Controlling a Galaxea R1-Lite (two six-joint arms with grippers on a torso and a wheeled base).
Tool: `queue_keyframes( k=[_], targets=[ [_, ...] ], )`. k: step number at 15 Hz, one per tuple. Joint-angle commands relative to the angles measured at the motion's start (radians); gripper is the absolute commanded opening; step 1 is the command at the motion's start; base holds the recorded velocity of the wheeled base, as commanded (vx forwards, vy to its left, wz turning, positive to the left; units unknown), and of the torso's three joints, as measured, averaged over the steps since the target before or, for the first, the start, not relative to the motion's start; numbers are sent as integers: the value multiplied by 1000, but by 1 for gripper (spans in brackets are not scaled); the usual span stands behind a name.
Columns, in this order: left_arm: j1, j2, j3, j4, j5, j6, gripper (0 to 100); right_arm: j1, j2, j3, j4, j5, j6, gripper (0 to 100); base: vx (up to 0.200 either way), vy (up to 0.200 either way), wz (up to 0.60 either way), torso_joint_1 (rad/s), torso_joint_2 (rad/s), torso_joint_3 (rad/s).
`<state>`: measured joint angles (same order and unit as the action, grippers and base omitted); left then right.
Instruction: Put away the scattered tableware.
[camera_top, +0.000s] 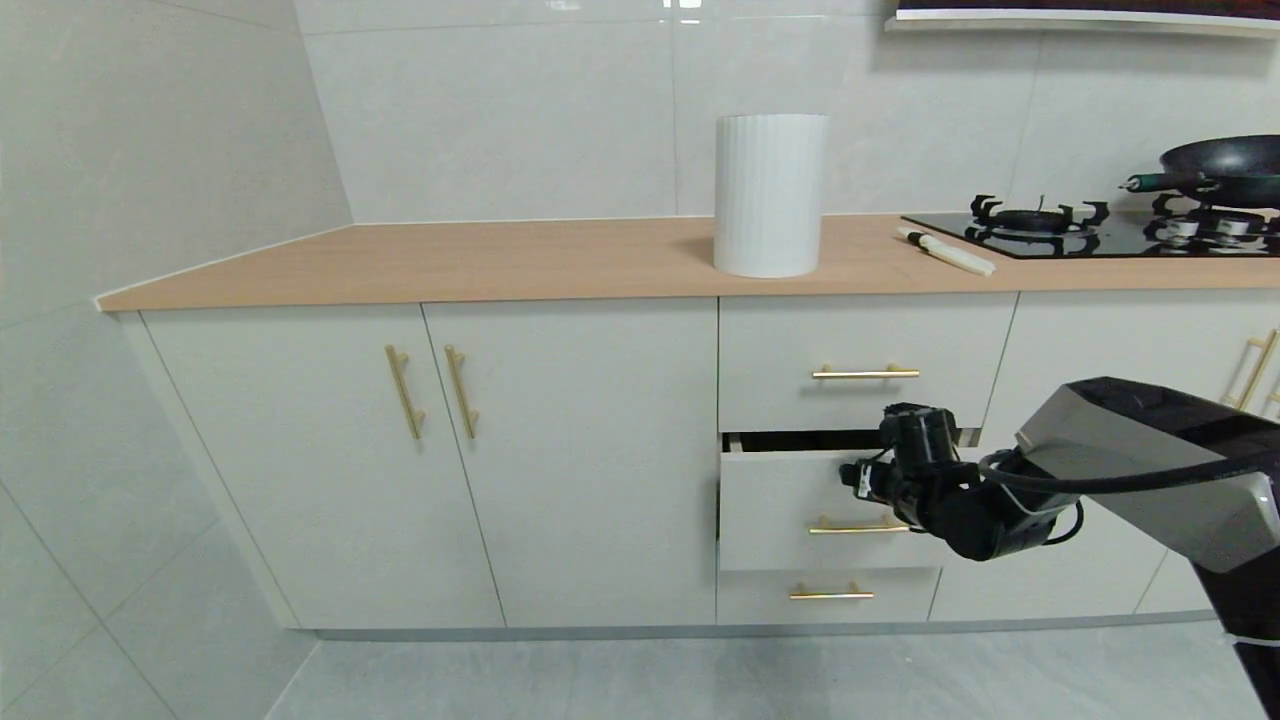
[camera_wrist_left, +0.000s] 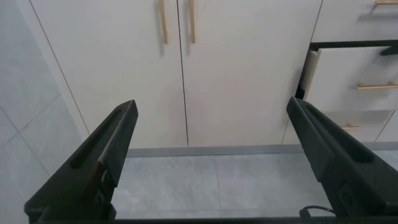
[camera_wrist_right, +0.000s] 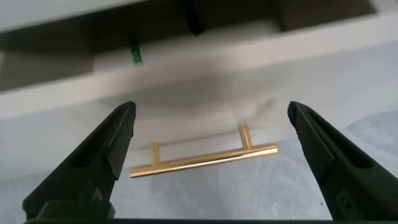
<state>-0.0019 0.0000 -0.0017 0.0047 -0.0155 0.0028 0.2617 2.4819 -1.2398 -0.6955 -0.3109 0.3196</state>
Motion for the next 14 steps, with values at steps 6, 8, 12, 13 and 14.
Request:
queue_keyframes(
  k=[6,8,12,13,14],
  targets=[
    [0,0,0,0,0,0,100,-18,117,-139,-1,1,56,100,0,0,0,0,0,0],
    [0,0,0,0,0,0,100,-21,127,-158,-1,1,62,100,0,0,0,0,0,0],
    [0,0,0,0,0,0,100,-29,161,-231,7,1,111,100,0,0,0,0,0,0],
    [0,0,0,0,0,0,100,-39,173,-250,7,1,119,100,0,0,0,0,0,0],
    [0,0,0,0,0,0,100,-45,180,-268,7,1,124,100,0,0,0,0,0,0]
  ],
)
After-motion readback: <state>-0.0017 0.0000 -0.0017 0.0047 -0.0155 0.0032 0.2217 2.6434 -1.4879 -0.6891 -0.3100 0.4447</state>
